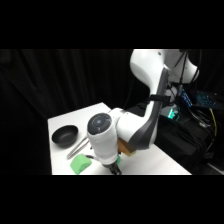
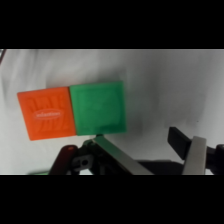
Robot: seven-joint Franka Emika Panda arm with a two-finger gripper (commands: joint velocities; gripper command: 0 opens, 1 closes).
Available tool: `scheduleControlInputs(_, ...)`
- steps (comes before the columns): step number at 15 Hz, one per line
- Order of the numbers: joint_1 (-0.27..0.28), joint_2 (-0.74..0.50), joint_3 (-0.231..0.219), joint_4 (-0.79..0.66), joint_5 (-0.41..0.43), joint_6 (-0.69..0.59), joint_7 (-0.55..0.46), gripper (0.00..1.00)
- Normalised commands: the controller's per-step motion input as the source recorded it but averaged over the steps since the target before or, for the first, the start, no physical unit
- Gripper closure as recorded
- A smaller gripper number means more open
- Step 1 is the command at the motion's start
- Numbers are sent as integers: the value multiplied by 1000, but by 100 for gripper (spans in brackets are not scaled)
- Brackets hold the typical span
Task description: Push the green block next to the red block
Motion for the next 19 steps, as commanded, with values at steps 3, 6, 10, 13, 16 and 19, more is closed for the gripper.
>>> scheduleControlInputs(3,-120,-250,27,-170,81,13,-173,0)
scheduleControlInputs(6,-178,-412,44,-124,128,-165,-267,0)
scheduleControlInputs(10,-246,-485,11,3,151,-416,-331,0)
scheduleControlInputs(13,-237,-261,-13,287,173,-612,-335,0)
scheduleControlInputs(16,-181,-12,-14,452,187,-558,-267,0)
scheduleControlInputs(19,-64,91,-18,460,140,-524,-99,0)
